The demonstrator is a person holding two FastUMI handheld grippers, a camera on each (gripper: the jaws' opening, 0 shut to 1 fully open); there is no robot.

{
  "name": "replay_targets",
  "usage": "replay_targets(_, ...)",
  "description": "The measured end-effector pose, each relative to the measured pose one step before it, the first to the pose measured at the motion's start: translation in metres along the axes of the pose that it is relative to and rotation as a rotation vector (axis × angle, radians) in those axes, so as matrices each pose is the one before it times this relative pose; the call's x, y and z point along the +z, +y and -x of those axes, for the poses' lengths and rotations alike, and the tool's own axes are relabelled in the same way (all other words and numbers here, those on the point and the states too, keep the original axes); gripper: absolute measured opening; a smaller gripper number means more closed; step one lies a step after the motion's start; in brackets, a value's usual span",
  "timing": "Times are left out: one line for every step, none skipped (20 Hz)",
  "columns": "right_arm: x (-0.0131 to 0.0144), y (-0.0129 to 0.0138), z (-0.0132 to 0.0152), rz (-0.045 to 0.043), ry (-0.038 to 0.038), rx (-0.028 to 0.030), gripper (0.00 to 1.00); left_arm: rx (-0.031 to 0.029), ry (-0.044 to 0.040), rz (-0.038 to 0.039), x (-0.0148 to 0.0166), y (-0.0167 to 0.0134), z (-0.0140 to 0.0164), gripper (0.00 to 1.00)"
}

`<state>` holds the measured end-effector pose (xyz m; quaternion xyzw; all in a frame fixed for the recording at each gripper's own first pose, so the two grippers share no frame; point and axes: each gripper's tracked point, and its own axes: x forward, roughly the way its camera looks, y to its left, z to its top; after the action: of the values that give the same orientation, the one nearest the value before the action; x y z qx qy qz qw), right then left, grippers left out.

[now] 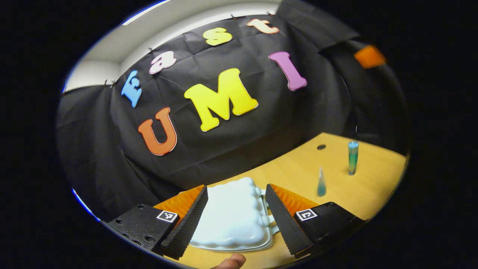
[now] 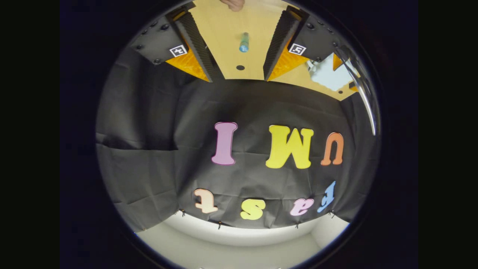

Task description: First open the suitcase, pack the skin care products into it, and then close the suitcase.

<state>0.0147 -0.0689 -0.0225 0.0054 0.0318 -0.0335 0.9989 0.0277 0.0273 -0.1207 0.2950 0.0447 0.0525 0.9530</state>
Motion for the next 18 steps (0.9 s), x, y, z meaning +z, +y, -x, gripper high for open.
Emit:
replay_targets(-0.00173,-0.0064,-0.00136,-0.00857,0.00419,-0.00725,0.8,-0.00718,-0.00592,-0.06156,-0.00642,-0.00895,-0.00807,0.98)
replay_targets(-0.00141,-0.00716,-0.00241,-0.00383,0.00549,-0.00994,0.8,0.00251,-0.00138,-0.06455,-0.00753,-0.00604,-0.00415,0.98)
replay_targets(-0.00215,-0.00563,-0.00262,-0.00495,0.00315,-0.00331,0.78,-0.00538,-0.01013,-0.07022,-0.00445,-0.00908,-0.00574,0.98)
replay_targets(-0.00053,-0.00673,-0.00167,-0.00288,0.00087,-0.00745,0.8,0.00065,-0.00853,-0.0575,-0.00172,-0.00559,-0.00383,0.98)
replay_targets(-0.00196,-0.00665,-0.00241,-0.00143,0.00169,-0.00501,0.8,-0.00439,-0.0054,-0.05757,-0.00065,-0.00728,-0.00451,0.98)
replay_targets(-0.00178,-0.00599,-0.00215,-0.00282,0.00362,-0.00187,0.8,-0.00845,-0.00016,-0.05369,-0.00436,-0.01034,-0.00554,0.98)
replay_targets(-0.00282,-0.00686,-0.00314,-0.00219,0.00445,-0.00517,0.8,-0.01137,0.02018,-0.05391,-0.00555,-0.01026,-0.00432,0.98)
replay_targets(-0.00081,-0.00609,-0.00248,-0.00664,0.00382,-0.0011,0.8,-0.00457,0.01401,-0.05398,-0.00411,-0.00836,-0.0033,0.98)
replay_targets(-0.00156,-0.00495,-0.00198,-0.01512,0.00335,0.00805,0.8,-0.0084,0.0034,-0.04969,-0.0016,-0.00814,-0.00508,0.98)
replay_targets(-0.00069,-0.00415,-0.00228,-0.02082,0.00161,0.00891,0.8,-0.0124,0.00926,-0.0449,-0.00152,-0.00896,-0.00482,0.98)
replay_targets(-0.00228,-0.00655,-0.00382,-0.01901,0.00459,0.00194,0.8,-0.01591,-0.00638,-0.04056,0.00259,-0.00819,-0.00537,0.97)
replay_targets(-0.00274,-0.00583,-0.0037,-0.01431,0.0056,0.0023,0.79,-0.01131,-0.00656,-0.03698,0.00354,-0.00419,-0.00691,0.97)
replay_targets(-0.00419,-0.0062,-0.0037,-0.00753,0.00707,0.00199,0.8,-0.01034,0.01496,-0.03302,-0.00107,-0.00731,-0.00464,0.96)
replay_targets(-0.00341,-0.00693,-0.00411,-0.00102,0.00682,-0.00191,0.8,-0.00674,0.01805,-0.02424,-0.00348,-0.00386,-0.00735,0.96)
replay_targets(-0.00422,-0.00583,-0.0051,-0.00093,0.00944,0.00353,0.8,-0.00667,0.02941,-0.02019,-0.0059,-0.0039,-0.00701,0.96)
replay_targets(-0.00268,-0.00454,-0.00447,0.00005,0.00935,0.00514,0.78,-0.00489,0.03653,-0.02293,-0.00764,-0.00254,-0.00361,0.96)
replay_targets(-0.00232,-0.00307,-0.00398,-0.00031,0.00428,0.0103,0.79,-0.0046,0.0314,-0.02126,-0.0044,-0.00278,-0.00189,0.93)
replay_targets(-0.00113,-0.00111,-0.00254,-0.00122,0.00007,0.02064,0.8,-0.00627,0.01695,-0.02115,-0.00177,-0.00254,-0.00114,0.92)
